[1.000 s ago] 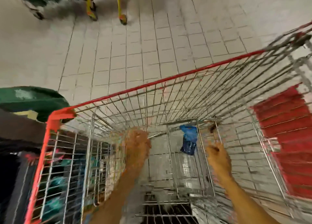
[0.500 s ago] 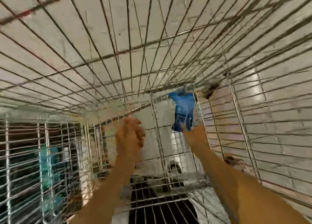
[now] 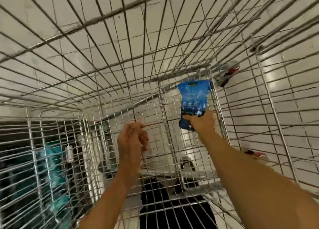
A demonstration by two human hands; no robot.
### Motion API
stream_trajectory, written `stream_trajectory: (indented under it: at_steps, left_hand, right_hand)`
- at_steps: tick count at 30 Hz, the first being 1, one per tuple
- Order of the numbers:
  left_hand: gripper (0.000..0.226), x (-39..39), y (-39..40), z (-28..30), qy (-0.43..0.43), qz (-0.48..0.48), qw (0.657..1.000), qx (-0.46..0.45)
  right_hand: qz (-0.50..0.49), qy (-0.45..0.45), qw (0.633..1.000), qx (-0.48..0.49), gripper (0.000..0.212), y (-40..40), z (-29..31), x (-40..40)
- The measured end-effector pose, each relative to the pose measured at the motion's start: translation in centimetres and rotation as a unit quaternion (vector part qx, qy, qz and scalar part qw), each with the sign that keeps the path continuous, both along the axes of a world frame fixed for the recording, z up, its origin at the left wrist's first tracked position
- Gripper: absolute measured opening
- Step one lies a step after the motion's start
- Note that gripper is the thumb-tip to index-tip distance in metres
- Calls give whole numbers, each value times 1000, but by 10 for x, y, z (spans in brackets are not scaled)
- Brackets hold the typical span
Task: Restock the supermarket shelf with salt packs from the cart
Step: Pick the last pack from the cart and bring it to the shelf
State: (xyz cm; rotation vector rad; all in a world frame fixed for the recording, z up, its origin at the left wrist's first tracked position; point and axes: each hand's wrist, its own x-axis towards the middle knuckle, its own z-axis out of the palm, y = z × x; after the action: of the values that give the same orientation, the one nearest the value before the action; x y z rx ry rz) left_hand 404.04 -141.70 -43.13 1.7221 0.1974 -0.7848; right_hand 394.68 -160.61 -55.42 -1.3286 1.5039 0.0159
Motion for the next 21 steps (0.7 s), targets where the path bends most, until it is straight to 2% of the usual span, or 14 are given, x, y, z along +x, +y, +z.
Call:
stream_trajectory:
  at_steps: [2,4,6,10,15,18,21]
  left_hand:
    - [20,4,2,5,-3,1,1000,-9]
    - [19,9,3,12,-6,2,1000,-5]
    - [27,13,3,23,-4,9,1000,8]
    - [17,19,4,61,-10,23,999,23]
    - [20,28,7,135,-26,43,999,9]
    - [18,28,14,197,-35,36,999,-12]
    - [15,30,19,262,-19,79,997,-17]
  right_hand:
    - [-7,-45,999,28,46,8,8,-5]
    - [-16,-89,994,62,56,17,20,-13]
    - [-8,-104,991,78,62,23,36,-22]
    - [-43,-132,980,140,58,33,87,-35]
    - [-66,-173,975,125,54,45,179,-44]
    - [-59,-200,969,136,54,59,252,-42]
    - [-28,-223,969,106,50,73,328,-41]
